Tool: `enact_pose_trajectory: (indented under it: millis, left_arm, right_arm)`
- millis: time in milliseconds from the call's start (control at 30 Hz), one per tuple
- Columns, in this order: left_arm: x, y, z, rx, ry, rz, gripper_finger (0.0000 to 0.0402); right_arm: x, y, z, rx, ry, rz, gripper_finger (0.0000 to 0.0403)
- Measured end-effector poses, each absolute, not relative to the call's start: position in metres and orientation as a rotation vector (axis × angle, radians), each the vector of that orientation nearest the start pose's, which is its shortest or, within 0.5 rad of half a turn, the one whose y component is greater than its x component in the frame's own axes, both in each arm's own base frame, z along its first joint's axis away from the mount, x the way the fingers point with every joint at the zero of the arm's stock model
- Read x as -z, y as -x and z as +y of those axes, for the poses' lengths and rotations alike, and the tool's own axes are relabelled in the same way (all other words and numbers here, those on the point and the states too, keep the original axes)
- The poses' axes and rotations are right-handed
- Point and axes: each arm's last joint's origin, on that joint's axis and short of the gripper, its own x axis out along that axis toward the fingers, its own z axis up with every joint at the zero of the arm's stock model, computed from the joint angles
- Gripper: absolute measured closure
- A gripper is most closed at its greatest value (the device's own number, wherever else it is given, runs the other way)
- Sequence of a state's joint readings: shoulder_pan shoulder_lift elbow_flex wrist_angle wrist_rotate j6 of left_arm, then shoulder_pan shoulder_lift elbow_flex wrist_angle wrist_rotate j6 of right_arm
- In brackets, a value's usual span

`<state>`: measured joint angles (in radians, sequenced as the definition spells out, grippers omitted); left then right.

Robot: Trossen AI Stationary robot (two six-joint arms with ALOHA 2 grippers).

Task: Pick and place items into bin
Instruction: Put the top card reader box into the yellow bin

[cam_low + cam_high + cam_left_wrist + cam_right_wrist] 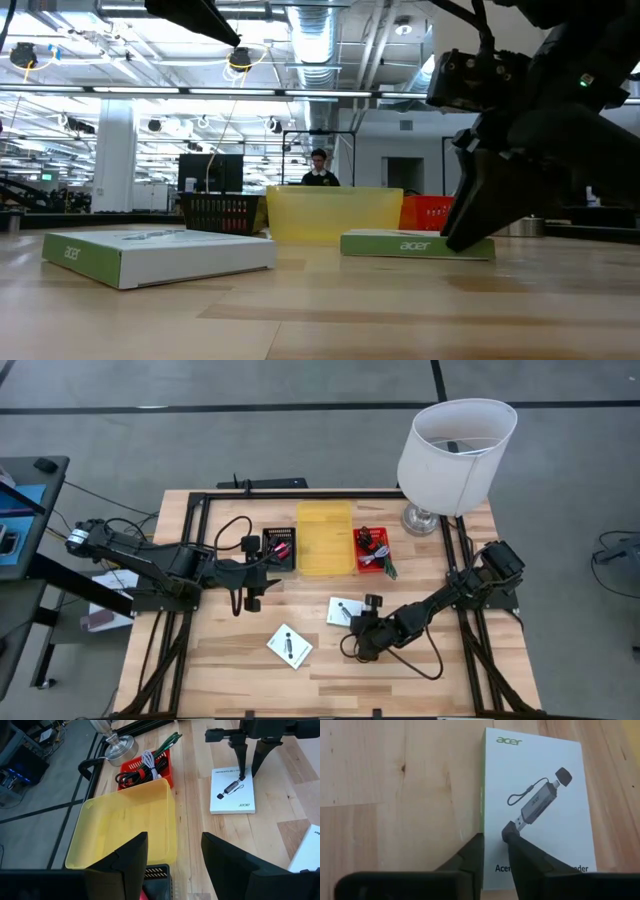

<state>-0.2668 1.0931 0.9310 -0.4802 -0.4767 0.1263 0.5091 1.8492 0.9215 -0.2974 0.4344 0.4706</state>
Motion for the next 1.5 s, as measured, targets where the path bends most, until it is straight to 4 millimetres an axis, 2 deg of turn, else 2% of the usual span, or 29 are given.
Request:
enact_pose_trajectory:
  millis: [333,667,933,1200,1367,1500]
  left_arm:
    - [-0.302,-0.220,-0.047,-0.167,-0.349,0.613,0.0223]
    - [-0.302,-0.220,-0.047,-0.168,-0.345,0.612,0.0223]
    - [-0.302,-0.220,-0.047,-0.168,-0.345,0.612,0.0223]
    - [-0.302,-0.220,-0.047,-0.170,-0.338,0.611,0.0223]
    - [-0.302,-0.220,-0.047,-0.169,-0.338,0.611,0.0223]
    - [-0.302,-0.221,-0.047,-0.169,-0.338,0.612,0.0223]
  right_arm:
    - [-0.109,-0.285,0.146,0.172,0.114,1.065,0.0399]
    - [-0.112,-0.287,0.147,0.202,0.095,1.061,0.0402]
    - [-0.135,-0.296,0.155,0.245,0.200,1.121,0.0401]
    - [-0.164,-0.304,0.163,0.280,0.261,1.107,0.0401]
    - [-0.168,-0.302,0.162,0.295,0.285,1.144,0.0402]
    - [-0.167,-0.301,0.161,0.272,0.242,1.191,0.0396]
